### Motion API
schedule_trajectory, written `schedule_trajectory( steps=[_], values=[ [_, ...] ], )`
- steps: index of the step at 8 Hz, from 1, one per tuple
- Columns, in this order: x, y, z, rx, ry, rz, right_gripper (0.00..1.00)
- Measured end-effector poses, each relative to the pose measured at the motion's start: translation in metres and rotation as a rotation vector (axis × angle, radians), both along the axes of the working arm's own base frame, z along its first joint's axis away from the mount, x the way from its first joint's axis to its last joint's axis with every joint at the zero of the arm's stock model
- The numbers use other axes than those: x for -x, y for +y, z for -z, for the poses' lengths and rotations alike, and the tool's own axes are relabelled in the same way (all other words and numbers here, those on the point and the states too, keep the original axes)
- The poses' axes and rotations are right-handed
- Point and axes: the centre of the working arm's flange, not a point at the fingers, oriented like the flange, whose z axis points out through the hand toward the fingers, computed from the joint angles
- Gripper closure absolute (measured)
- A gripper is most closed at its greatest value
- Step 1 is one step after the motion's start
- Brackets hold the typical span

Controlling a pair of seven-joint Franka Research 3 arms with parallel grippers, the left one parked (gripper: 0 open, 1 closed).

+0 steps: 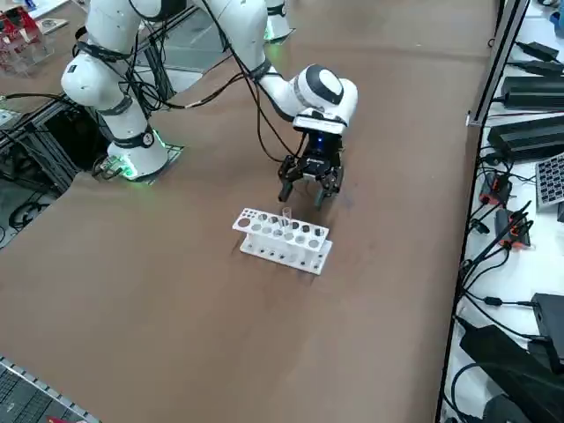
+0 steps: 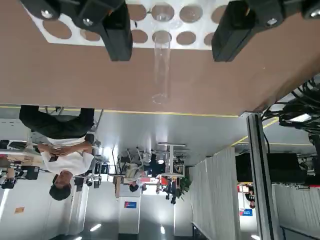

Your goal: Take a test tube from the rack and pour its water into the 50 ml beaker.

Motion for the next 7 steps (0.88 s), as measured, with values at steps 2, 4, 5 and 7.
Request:
schedule_trajectory(
  steps=[2,4,5,7],
  values=[
    [0.001,-0.010,0.002,0.007,-0.022,0.017,0.06],
    [0.002,-0.021,0.004,0.009,-0.038,0.037,0.06],
    [0.003,-0.026,0.006,0.010,-0.038,0.045,0.06],
    [0.005,-0.036,0.015,0.026,-0.032,0.046,0.07]
  ],
)
